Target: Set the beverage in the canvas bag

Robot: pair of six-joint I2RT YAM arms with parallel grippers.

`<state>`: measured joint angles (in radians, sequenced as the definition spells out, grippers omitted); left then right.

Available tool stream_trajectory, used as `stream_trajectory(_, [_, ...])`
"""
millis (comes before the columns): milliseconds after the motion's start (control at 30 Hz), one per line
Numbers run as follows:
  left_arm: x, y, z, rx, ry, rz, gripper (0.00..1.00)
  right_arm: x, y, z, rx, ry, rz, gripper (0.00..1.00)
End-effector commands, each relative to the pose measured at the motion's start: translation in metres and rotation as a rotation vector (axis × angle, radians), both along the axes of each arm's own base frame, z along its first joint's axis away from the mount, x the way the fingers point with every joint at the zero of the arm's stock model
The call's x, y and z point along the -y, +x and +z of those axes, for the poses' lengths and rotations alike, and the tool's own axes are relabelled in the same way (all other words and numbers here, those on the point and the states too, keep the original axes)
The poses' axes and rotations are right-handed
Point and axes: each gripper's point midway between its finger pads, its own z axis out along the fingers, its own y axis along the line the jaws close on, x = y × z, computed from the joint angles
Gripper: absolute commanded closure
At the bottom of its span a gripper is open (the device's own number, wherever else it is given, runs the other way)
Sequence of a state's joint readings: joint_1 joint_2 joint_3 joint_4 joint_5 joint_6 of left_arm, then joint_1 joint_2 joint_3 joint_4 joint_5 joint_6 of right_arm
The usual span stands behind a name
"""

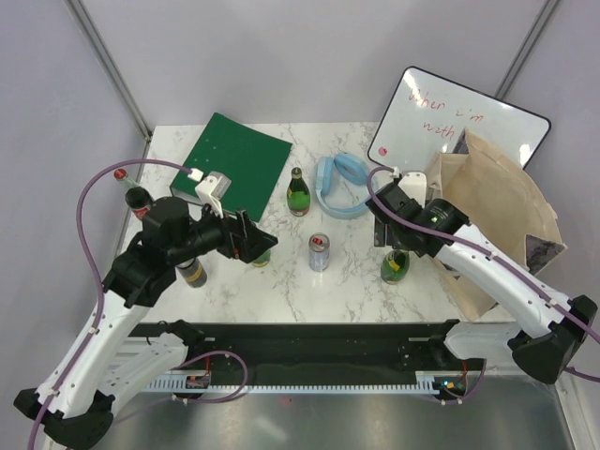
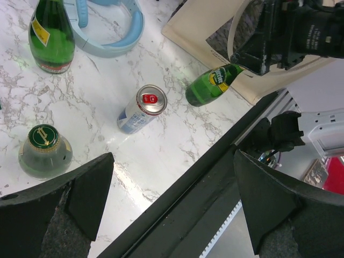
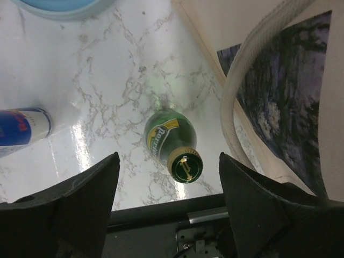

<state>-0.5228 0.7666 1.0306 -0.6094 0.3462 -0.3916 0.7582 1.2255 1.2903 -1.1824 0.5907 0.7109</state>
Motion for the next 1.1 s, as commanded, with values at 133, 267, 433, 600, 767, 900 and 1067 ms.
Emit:
stream_trajectory(133, [0.005,-0.007,0.019,0.058,-0.05,-0.053,0.0,0.011,-0.005,-0.022,-0.078,0.03,0.003,0.21])
stream_trajectory(267, [0.005,-0.007,0.015,0.052,-0.047,-0.049,0.01,0.004,-0.003,-0.033,-0.091,0.061,0.043,0.26])
stream_trajectory(433, [0.005,-0.008,0.014,0.043,-0.052,-0.05,0.01,0.011,0.002,-0.044,-0.098,0.05,0.027,0.31])
stream_trajectory(600, [0.005,-0.006,0.01,0.033,-0.048,-0.039,0.01,0.016,0.002,-0.051,-0.111,0.057,0.016,0.36])
stream_trajectory(767, [0.006,-0.005,0.008,0.018,-0.046,-0.037,0.01,0.019,0.004,-0.055,-0.113,0.066,0.017,0.39])
stream_trajectory(900, [0.007,-0.004,0.008,0.015,-0.054,-0.036,0.01,0.018,0.007,-0.056,-0.114,0.074,0.023,0.42])
stream_trajectory(1067, [0.007,-0.006,0.009,0.011,-0.061,-0.038,0.02,0.013,0.008,-0.047,-0.103,0.109,0.038,0.47])
